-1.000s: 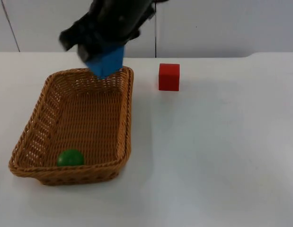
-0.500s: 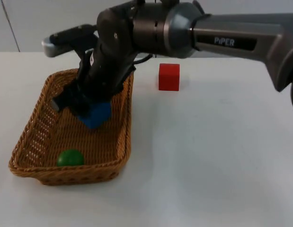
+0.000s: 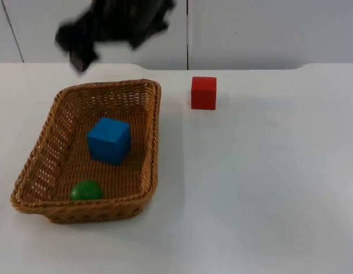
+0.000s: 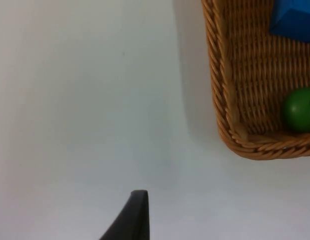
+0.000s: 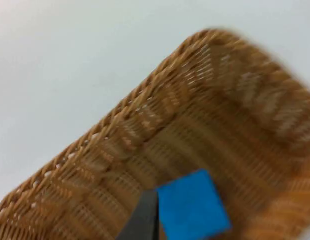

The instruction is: Place all geometric objects except the red cube into the basket.

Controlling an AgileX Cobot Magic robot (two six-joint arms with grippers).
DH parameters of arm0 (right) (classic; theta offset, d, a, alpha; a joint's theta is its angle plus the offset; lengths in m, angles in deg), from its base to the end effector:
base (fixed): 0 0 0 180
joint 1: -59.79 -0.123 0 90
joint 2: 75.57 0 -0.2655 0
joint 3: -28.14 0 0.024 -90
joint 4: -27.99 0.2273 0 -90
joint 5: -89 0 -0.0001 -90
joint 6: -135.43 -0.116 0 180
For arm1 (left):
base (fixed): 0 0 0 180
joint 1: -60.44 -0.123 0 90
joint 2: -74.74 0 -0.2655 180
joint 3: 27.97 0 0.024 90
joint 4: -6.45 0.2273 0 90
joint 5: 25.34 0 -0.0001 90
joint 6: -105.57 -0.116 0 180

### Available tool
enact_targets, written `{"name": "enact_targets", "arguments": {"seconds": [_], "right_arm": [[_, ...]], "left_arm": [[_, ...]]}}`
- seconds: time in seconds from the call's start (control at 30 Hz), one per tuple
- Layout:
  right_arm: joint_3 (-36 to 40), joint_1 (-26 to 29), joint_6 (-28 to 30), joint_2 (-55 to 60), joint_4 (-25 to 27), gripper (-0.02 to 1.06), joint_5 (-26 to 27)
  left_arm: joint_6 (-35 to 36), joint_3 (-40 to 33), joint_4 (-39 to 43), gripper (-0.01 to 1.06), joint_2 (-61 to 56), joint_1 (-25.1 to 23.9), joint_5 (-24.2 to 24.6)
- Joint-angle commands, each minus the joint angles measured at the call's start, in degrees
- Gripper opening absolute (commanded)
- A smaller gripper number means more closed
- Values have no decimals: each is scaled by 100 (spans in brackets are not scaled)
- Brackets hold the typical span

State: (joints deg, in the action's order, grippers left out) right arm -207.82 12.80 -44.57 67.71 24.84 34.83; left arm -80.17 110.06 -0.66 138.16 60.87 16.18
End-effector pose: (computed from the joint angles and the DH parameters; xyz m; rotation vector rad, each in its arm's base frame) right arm 0.3523 0.3701 0.2257 -1.0113 2.2745 0.2829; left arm 0.1700 -0.0108 0.2266 0.0501 2.5581 -0.1053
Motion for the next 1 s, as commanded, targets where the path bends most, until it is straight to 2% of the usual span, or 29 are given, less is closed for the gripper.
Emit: {"name": "enact_targets", "arguments": {"seconds": [0.0, 0.07, 0.27, 0.37, 0.4, 0.53, 0.6, 0.73, 0.83, 0.97], "right_arm": [[-45, 7, 99, -525, -205, 85, -513], [6, 47, 99, -894, -248, 85, -835], [475, 47, 99, -1666, -292, 85, -904], [1181, 47, 99, -2259, -292, 85, -596], [1181, 47, 99, -2259, -292, 85, -596], [2653, 47, 47, -3257, -279, 85, 132], [2933, 47, 47, -3489, -279, 85, 318], [4089, 47, 0, -4375, -279, 85, 882], [4587, 47, 0, -4792, -279, 85, 1060], [5348, 47, -58, -5631, -269, 85, 1241]], "left_arm": [[17, -19, -54, 105, -62, 25, -30], [17, -19, -54, 105, -94, 25, -30], [17, -19, -29, 105, -250, 25, -44], [17, -19, 19, 105, -396, 25, -31], [17, -19, 19, 105, -396, 25, -31], [17, -19, 19, 105, -644, 25, -31], [17, -19, 28, 105, -717, 25, -31], [17, -19, 49, 105, -1029, 25, -31], [17, -19, -13, 105, -1202, 25, 3], [-38, -19, -557, 105, -1641, 25, 17]]}}
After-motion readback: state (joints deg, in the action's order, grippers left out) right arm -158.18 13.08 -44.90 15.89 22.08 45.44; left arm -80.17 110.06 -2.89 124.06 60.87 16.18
